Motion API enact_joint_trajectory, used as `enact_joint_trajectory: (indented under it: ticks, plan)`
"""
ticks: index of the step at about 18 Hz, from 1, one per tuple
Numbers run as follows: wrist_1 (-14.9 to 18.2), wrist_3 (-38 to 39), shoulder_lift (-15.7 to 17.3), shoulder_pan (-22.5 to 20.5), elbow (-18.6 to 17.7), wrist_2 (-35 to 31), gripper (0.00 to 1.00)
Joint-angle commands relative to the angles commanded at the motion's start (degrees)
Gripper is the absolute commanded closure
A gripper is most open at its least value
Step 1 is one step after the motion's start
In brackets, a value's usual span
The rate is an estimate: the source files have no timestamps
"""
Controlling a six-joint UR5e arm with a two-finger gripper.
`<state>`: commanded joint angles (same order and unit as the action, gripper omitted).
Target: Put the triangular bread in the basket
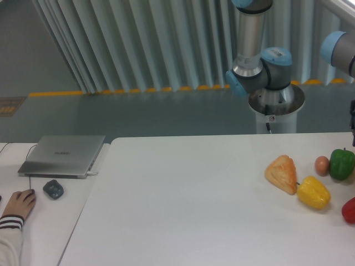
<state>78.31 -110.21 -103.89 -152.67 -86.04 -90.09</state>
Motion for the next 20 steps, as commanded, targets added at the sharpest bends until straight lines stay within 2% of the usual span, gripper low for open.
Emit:
enact_joint_trajectory:
  ticks: [10, 16, 20]
  plan:
    - [0.62, -0.18, 0.09, 0.26, -0.53, -0.26, 0.00]
    - [0.26, 1.93, 0.17, -0.26, -1.76, 2.37, 0.00]
    - [0.26, 10.52, 0.35, -0.09, -1.84, 6.40, 0.00]
